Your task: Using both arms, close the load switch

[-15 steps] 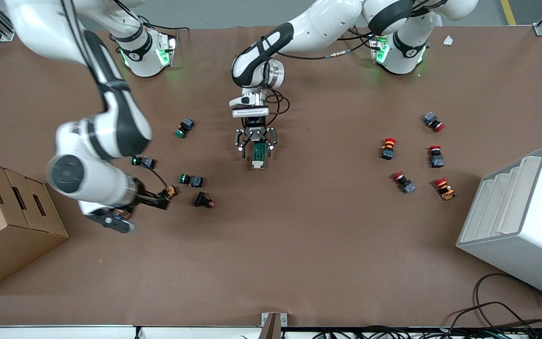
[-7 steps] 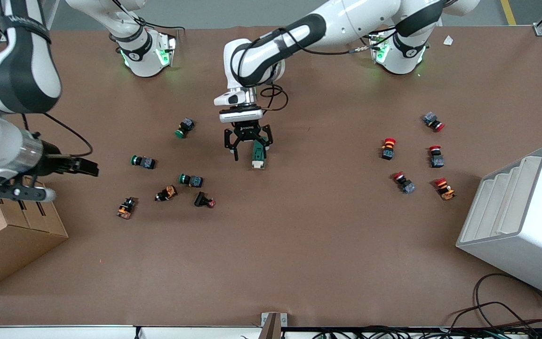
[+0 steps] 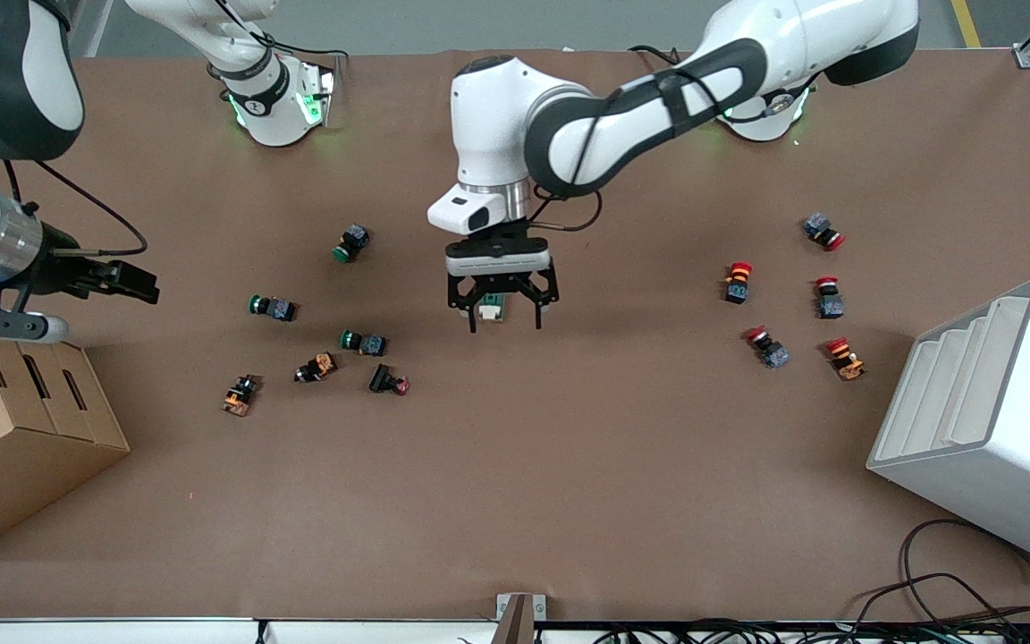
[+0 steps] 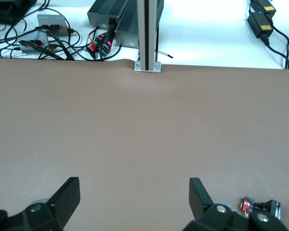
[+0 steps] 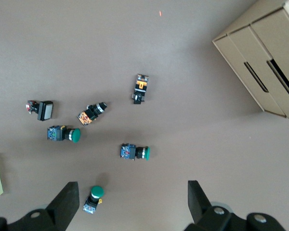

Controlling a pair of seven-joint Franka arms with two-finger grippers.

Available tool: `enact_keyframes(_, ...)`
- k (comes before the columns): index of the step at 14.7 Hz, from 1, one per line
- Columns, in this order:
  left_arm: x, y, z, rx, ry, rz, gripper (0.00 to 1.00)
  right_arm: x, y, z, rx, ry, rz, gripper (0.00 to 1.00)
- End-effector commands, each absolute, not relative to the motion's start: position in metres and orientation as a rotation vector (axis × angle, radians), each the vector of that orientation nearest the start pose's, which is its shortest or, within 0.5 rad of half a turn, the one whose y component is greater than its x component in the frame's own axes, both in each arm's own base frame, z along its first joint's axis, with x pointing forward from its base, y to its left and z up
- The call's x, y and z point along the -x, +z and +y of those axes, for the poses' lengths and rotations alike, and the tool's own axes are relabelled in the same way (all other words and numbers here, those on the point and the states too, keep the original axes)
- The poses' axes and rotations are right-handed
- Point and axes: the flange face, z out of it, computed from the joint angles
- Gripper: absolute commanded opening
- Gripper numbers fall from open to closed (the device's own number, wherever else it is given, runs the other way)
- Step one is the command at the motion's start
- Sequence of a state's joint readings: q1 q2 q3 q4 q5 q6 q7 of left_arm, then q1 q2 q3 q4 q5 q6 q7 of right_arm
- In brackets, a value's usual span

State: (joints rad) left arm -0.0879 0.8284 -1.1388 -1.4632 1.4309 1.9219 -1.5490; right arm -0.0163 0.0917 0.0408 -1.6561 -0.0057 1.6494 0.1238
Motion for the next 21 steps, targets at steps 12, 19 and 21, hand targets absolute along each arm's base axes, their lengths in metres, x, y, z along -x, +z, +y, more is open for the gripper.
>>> enact_keyframes(12,-0.581,0.529,-0.406,3.318,-0.560,-0.248,1.00,-0.514,0.622,-0.023,3.157,0.124,0.136,1.00)
enact_keyframes(19,-0.600,0.586,-0.312,3.372,-0.325,-0.031,1.00,-0.524,0.660,-0.024,3.152,0.012,0.150,1.00)
enact_keyframes(21,-0.608,0.603,-0.274,3.418,-0.319,0.074,1.00,-0.525,0.660,-0.024,3.147,0.012,0.146,1.00)
